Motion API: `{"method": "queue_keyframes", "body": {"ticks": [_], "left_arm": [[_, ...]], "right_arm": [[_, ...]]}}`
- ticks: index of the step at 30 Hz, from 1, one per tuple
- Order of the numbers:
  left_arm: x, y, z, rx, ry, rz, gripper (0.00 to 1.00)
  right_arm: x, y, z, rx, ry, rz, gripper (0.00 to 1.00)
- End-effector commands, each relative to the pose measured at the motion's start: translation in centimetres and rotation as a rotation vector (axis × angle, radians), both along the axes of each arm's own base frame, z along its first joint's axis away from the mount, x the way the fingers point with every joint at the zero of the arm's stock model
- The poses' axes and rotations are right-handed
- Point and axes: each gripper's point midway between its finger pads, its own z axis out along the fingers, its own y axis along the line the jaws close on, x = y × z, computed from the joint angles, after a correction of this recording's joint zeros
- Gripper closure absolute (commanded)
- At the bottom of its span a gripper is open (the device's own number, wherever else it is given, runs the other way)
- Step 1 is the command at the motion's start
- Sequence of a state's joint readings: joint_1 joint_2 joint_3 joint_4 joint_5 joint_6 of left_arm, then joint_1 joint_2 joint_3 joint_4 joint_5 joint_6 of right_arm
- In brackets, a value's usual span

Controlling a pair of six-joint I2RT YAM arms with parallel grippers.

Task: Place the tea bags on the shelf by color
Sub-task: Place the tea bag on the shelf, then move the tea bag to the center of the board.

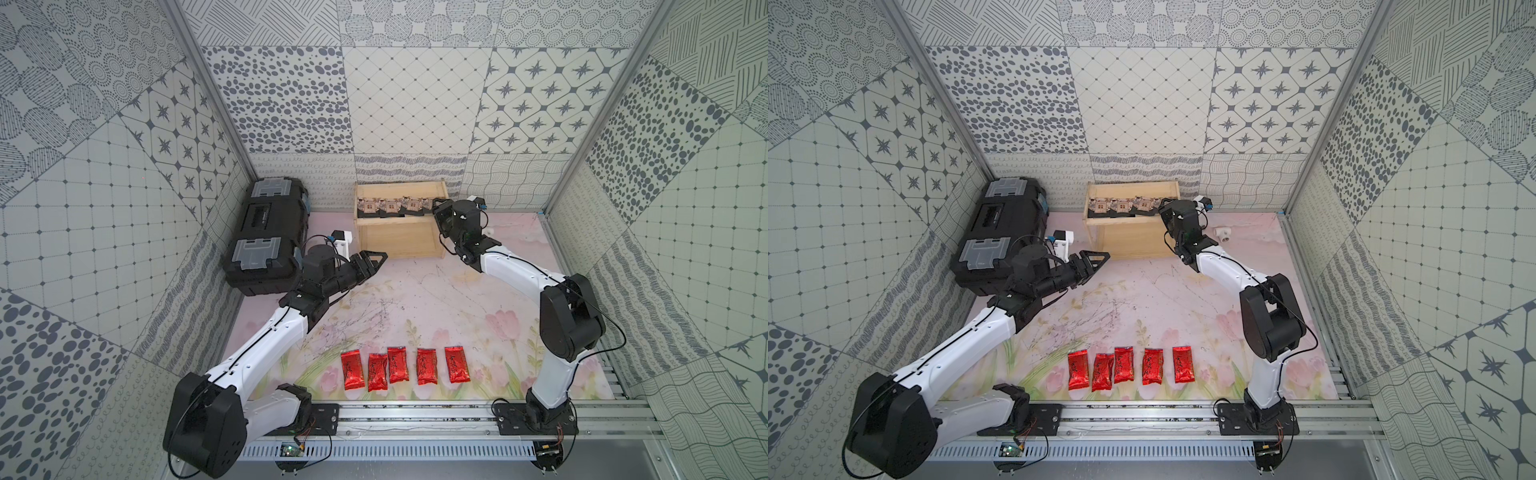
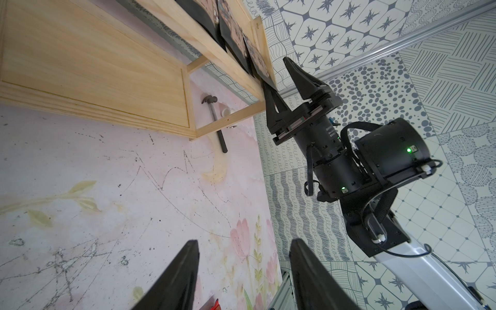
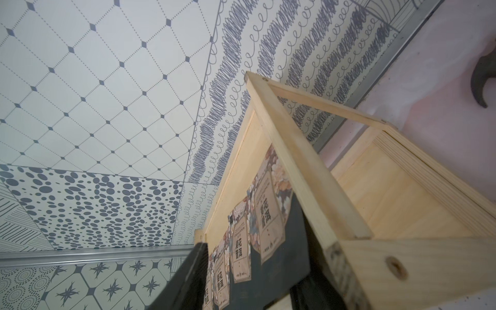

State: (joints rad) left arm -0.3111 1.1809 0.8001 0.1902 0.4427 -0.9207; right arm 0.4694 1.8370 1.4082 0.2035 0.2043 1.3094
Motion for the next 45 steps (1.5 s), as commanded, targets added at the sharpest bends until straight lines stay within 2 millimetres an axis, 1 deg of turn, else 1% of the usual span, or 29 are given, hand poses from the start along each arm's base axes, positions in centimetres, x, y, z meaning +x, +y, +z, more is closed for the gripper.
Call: {"method": "queue_keyframes", "body": {"ticks": [1, 10, 14, 17, 21, 23, 25, 28, 30, 33, 35, 37, 39, 42, 45], "left_arm": [[-0.1, 0.2, 0.4, 0.003, -0.028, -0.01, 0.41], [-0.1, 0.5, 0.2, 0.017, -0.018, 0.006, 0.4], [0.1, 0.9, -0.3, 0.038, 0.009, 0.026, 0.36], [0.1, 1.1, -0.9, 0.06, 0.028, 0.038, 0.35], [0.3, 1.8, -1.9, 0.12, 0.08, 0.065, 0.36], [0.2, 2.1, -2.8, 0.159, 0.118, 0.077, 0.36], [-0.1, 2.7, -3.7, 0.207, 0.154, 0.091, 0.36], [-1.4, 3.6, -5.6, 0.295, 0.22, 0.111, 0.37], [-2.5, 4.0, -6.7, 0.363, 0.241, 0.117, 0.41], [-4.8, 4.1, -9.0, 0.459, 0.297, 0.106, 0.42], [-6.6, 4.4, -10.4, 0.521, 0.343, 0.101, 0.43], [-8.4, 4.9, -11.8, 0.582, 0.395, 0.099, 0.43], [-10.4, 5.9, -13.0, 0.649, 0.455, 0.1, 0.43], [-13.2, 7.3, -14.3, 0.725, 0.54, 0.106, 0.44], [-15.7, 7.8, -15.4, 0.774, 0.621, 0.082, 0.45]], "right_arm": [[-0.6, -1.2, -0.5, -0.008, 0.07, -0.011, 0.46], [-1.9, -1.4, 0.9, -0.001, 0.066, 0.011, 0.44], [-2.4, -1.3, 1.0, -0.006, 0.066, 0.028, 0.41], [-3.0, -1.2, 1.2, -0.018, 0.054, 0.054, 0.4], [-4.8, -0.5, 2.2, -0.088, 0.003, 0.111, 0.39], [-6.4, 0.3, 2.8, -0.151, -0.054, 0.149, 0.37], [-8.2, 1.3, 2.9, -0.255, -0.113, 0.201, 0.36], [-11.0, 2.7, 1.4, -0.435, -0.175, 0.273, 0.35], [-12.8, 3.4, -0.7, -0.547, -0.191, 0.335, 0.35], [-14.7, 3.6, -3.1, -0.681, -0.2, 0.383, 0.36], [-15.8, 3.6, -4.2, -0.76, -0.212, 0.393, 0.36], [-16.6, 3.5, -4.9, -0.816, -0.226, 0.404, 0.36], [-17.4, 3.5, -5.6, -0.856, -0.234, 0.419, 0.36], [-18.3, 3.4, -6.6, -0.905, -0.236, 0.434, 0.36], [-18.7, 3.2, -7.3, -0.956, -0.234, 0.446, 0.36]]}}
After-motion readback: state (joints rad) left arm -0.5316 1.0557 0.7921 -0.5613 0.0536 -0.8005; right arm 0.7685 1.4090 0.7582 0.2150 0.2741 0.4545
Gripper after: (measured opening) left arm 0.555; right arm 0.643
